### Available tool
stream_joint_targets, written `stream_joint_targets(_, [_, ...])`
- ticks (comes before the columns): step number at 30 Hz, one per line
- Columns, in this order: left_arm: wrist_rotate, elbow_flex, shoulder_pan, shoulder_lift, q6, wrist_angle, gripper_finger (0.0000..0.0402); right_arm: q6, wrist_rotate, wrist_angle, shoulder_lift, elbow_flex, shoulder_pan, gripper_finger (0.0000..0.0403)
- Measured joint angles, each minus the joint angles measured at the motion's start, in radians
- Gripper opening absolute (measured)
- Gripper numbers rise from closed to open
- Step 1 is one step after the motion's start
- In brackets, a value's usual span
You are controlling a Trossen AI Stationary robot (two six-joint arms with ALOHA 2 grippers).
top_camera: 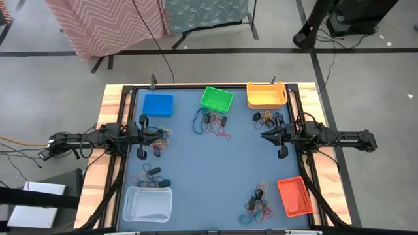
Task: Sort rubber bands into baskets
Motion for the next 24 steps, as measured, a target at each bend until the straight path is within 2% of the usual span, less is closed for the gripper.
stream_joint_targets(15, [0.000,0.000,0.000,0.000,0.000,0.000,0.0008,0.000,0.000,0.000,0.000,0.000,0.000,0.0052])
stream_joint_targets(19, [0.000,0.000,0.000,0.000,0.000,0.000,0.0008,0.000,0.042,0.015,0.000,0.000,0.000,0.0052])
stream_joint_targets(22, [0.000,0.000,0.000,0.000,0.000,0.000,0.0008,0.018,0.055,0.101,0.000,0.000,0.000,0.0052])
stream_joint_targets(24, [0.000,0.000,0.000,0.000,0.000,0.000,0.0008,0.093,0.039,0.214,0.000,0.000,0.000,0.0052])
